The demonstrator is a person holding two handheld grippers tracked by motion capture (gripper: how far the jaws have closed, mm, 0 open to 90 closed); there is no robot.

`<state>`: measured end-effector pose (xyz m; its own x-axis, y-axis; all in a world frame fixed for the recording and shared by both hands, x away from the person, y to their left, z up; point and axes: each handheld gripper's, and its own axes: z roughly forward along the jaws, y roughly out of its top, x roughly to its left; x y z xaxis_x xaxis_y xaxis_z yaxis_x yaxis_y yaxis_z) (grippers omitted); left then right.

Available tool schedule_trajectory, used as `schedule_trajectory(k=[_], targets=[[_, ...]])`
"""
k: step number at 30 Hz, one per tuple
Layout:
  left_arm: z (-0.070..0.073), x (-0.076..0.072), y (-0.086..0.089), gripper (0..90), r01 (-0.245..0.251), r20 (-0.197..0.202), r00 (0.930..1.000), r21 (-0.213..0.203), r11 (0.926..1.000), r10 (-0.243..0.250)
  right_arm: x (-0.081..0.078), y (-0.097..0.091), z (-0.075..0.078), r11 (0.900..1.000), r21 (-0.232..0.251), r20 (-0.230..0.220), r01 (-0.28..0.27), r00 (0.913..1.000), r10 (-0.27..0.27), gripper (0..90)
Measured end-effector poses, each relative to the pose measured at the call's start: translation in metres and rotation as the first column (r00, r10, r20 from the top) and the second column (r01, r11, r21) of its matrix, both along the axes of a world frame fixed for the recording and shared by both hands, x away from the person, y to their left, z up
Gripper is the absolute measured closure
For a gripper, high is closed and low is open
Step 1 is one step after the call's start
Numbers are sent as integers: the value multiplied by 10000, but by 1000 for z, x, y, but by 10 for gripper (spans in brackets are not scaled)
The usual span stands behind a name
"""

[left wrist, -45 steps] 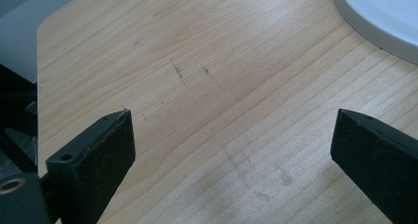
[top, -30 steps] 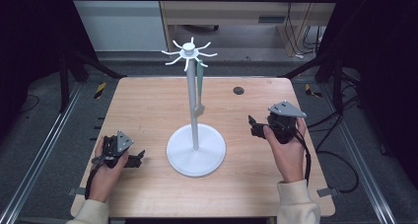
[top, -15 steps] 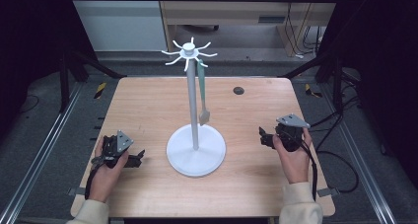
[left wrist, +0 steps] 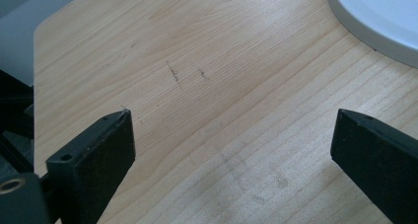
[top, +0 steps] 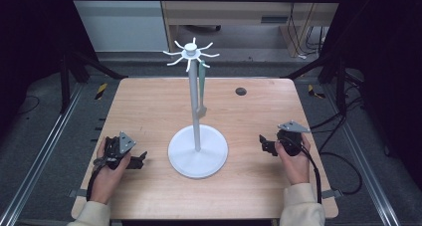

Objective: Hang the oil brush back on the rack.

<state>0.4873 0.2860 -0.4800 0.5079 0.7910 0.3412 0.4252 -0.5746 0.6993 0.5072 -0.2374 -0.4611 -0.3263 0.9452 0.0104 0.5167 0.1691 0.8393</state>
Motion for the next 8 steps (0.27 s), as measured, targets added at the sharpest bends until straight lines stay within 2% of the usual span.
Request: schedule_trajectory(k=[8], targets=[[0,0,1,26,-55,21,10000,21,10000,55,3,3,-5,9998,-142,-161,-123,9998,121,110]])
